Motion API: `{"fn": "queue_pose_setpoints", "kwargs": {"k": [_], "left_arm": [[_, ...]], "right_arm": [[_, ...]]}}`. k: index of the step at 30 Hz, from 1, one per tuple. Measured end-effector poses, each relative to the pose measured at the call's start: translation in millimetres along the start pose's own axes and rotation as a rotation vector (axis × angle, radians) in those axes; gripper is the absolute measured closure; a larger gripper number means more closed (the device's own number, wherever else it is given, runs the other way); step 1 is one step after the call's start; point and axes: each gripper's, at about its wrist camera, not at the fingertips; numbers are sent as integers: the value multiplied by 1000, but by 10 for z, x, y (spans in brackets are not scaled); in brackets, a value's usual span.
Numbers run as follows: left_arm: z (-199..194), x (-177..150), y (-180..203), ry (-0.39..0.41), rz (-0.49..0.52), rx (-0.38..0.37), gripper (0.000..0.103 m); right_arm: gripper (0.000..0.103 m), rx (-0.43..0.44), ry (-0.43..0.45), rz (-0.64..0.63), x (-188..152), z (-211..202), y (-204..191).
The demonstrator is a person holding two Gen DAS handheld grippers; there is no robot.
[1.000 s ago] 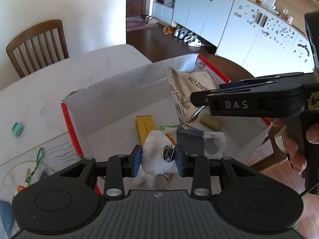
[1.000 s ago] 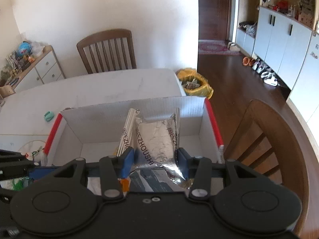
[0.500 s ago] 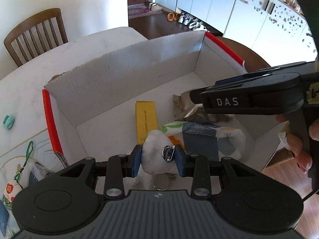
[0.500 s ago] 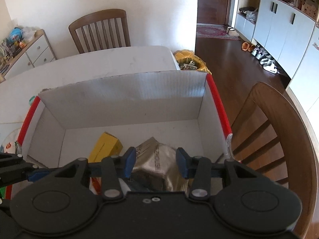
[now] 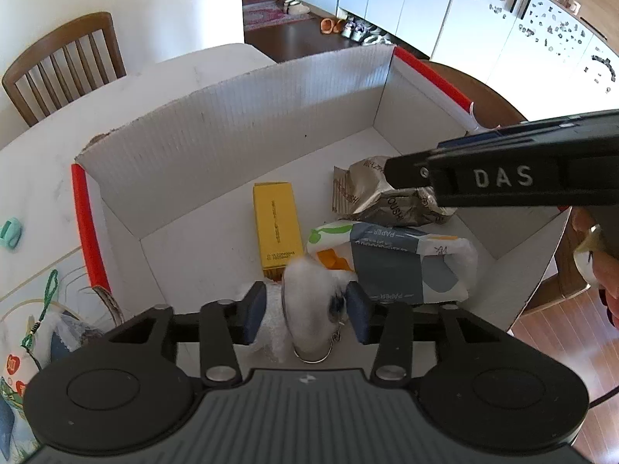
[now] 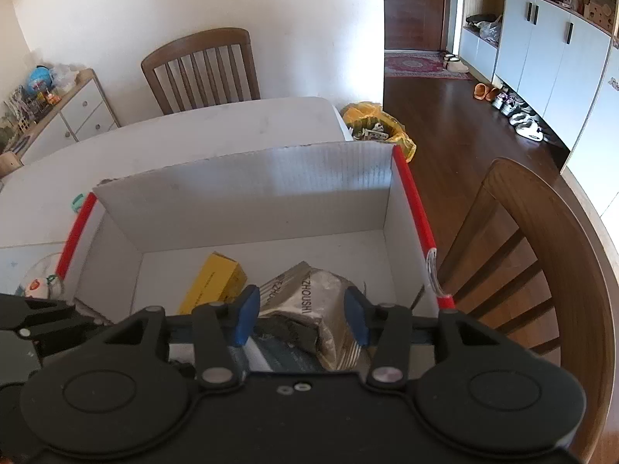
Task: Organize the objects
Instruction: 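Open both grippers to release the foil bag and plush in the box, then move both grippers back toward the remaining items on the table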
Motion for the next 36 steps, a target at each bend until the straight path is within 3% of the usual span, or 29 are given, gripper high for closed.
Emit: {"fn": "queue_pose_setpoints", "kwargs": {"k": [22, 36], "left_arm": [[-875, -14, -334, 160, -37, -43, 53], [-1416, -213, -878, 233, -46, -54, 35]], "right_arm": [[50, 43, 124, 9, -50, -616, -258], [40, 45, 201, 21, -130, -908, -796]]}}
Point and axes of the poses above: each gripper's, at about its wrist camera, not at the fingertips, and z roughly the way its jaws point, y to its right, x to its top, and after that the axes turned 10 degrees about -z, right-handed
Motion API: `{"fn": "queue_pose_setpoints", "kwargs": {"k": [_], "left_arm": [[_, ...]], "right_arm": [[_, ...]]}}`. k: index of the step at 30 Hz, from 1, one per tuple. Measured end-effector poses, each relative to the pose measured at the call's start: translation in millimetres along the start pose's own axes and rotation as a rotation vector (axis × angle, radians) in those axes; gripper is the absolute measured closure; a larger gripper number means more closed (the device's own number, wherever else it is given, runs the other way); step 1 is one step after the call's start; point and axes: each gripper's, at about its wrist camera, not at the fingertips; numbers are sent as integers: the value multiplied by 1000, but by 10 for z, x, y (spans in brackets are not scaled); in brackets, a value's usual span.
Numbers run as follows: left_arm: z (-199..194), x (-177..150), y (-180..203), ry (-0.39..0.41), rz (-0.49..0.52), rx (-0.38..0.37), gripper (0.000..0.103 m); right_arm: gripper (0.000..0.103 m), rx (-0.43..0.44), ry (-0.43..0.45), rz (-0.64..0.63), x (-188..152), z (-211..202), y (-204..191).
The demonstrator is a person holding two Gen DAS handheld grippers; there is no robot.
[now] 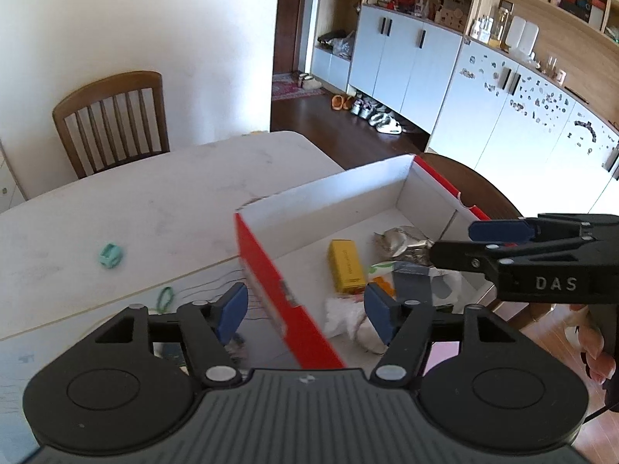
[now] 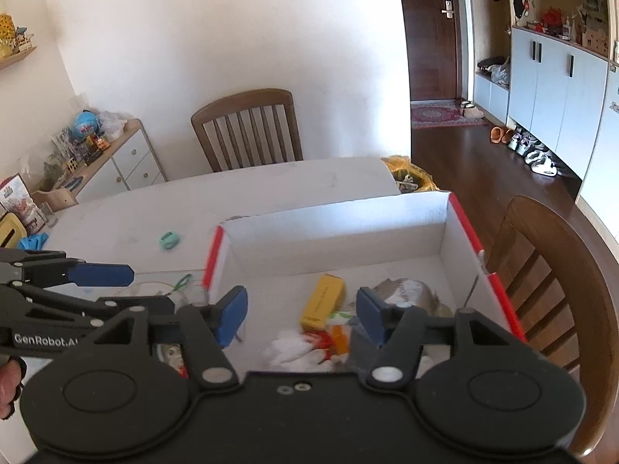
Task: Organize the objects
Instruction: 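Move both grippers back toward the remaining items on the table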
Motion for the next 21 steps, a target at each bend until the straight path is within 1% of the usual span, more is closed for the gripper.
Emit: {"fn": "queue_pose_setpoints", "kwargs": {"k": [4, 7, 17, 21], "left_arm": [[-147, -11, -218, 21, -14, 6, 25], [-236, -17, -379, 33, -25, 11, 20], [-418, -104, -922, 41, -61, 36, 18], [-466, -147, -1129, 45, -81, 37, 16]], "right_arm": [[37, 4, 12, 9, -23, -36, -212], [34, 0, 22, 7, -40, -54, -366], [14, -9, 49, -4, -85, -37, -922], [8, -13, 51, -3, -102, -5, -1102]]}}
Point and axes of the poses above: each gripper's, at about its wrist camera, not at the fingertips, and z roughly the way its jaws point, y to its right, x to its top, and after that the axes turned 10 degrees about -z, right-handed
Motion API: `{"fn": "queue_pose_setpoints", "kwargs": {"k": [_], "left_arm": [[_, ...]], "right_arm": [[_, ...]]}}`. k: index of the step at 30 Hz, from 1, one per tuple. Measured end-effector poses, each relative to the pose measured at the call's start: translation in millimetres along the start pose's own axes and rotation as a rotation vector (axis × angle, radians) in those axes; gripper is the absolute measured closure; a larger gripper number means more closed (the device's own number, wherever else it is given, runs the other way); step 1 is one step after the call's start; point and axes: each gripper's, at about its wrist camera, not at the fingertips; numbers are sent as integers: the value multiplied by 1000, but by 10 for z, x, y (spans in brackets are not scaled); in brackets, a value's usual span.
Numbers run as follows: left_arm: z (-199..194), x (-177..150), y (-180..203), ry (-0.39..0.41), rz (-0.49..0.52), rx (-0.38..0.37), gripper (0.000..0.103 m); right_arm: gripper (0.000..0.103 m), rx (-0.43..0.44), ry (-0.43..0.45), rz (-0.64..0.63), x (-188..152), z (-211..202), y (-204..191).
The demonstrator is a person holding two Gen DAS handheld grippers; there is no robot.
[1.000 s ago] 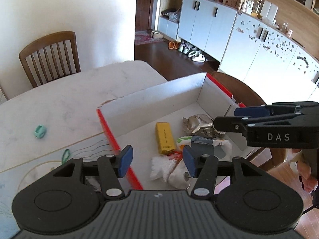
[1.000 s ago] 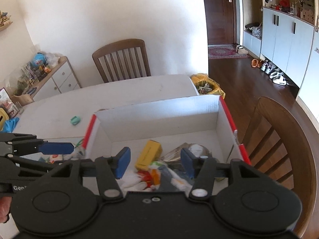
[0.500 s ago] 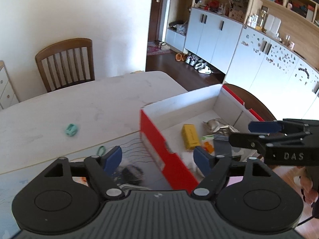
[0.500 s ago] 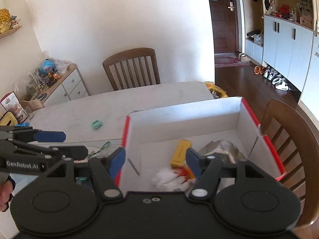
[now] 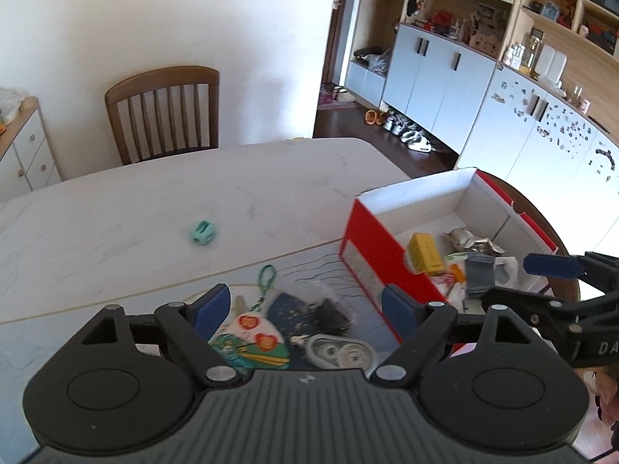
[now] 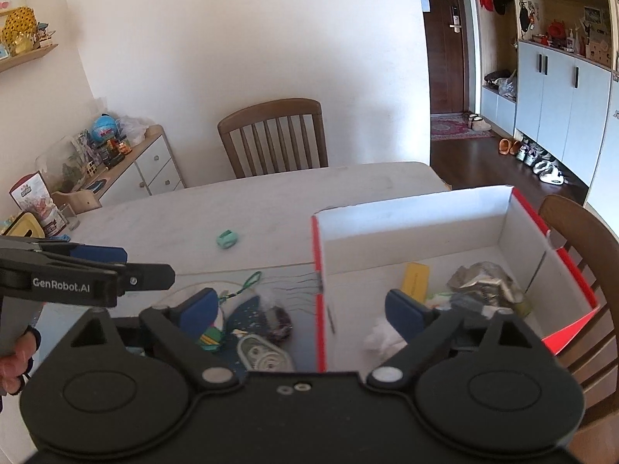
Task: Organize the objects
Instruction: 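Move both grippers back toward the remaining items on the table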
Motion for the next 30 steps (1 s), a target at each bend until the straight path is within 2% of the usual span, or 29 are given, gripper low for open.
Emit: {"fn": "queue_pose_setpoints", "kwargs": {"k": [3, 6, 12, 21, 30], "left_arm": [[-39, -12, -156, 12, -18, -3, 5], [-80, -26, -311, 31, -28, 2, 1], [-118, -67, -604, 60, -31, 4, 0], [44, -173, -1019, 27, -63, 6, 0], [415, -246, -1047, 4, -54, 19, 0]], "right_arm": [[6, -2, -1, 2, -16, 27, -119], [6, -2, -8, 4, -23, 69, -232], [6, -1, -29, -7, -14, 191, -425], [6, 3, -86, -56, -142, 460, -695], [7, 0, -142, -133, -352, 854, -917]]}}
Point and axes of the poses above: each gripper's, at about its wrist camera, not at the fingertips, and z roughly the way its jaws point, y to its right, x to its top, and after that the axes turned 10 degrees about -z, right-handed
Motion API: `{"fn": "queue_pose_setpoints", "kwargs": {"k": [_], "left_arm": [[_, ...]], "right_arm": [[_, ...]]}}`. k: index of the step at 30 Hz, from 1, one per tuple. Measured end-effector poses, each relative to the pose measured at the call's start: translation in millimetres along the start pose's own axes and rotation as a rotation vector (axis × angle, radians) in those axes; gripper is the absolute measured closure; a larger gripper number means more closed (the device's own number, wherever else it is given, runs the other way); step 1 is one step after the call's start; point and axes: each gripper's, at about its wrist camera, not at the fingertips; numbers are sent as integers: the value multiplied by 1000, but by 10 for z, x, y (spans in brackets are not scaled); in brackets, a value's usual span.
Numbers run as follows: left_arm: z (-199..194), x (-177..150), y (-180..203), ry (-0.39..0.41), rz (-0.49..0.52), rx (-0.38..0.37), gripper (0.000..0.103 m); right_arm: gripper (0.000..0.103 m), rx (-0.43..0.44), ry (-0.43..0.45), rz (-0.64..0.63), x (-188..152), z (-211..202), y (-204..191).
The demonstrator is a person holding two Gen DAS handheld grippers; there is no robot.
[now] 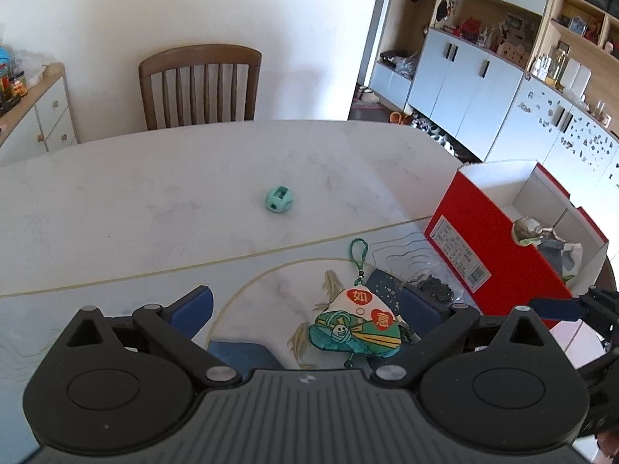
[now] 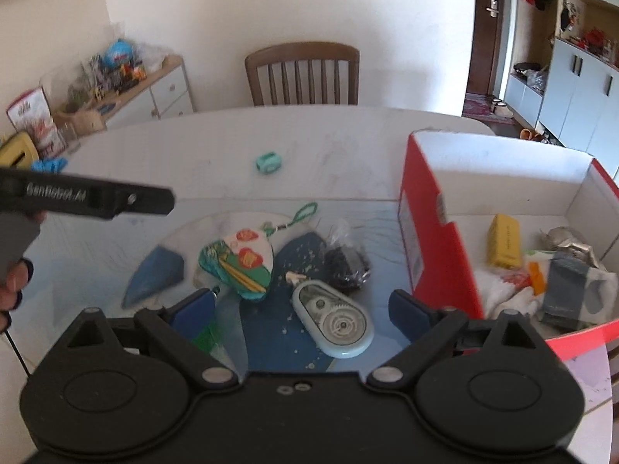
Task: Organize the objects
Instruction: 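Move both grippers back toward the remaining items on the table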
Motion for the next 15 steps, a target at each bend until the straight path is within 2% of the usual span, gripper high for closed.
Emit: {"fn": "queue_pose_setpoints", "kwargs": {"k": [8, 15], "left_arm": [[358, -62, 243, -50, 32, -8, 0], [685, -113, 439, -100, 57, 0, 0]], "right_arm": [[9, -32, -21, -37, -129, 262, -37], [12, -95, -26, -60, -221, 456, -81]]}}
Point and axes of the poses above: each gripper's, at about its wrist camera, not at the fingertips, and z roughly the way its jaws point, y to its right, x to its top, and after that the axes turned 10 degrees about -z, right-handed
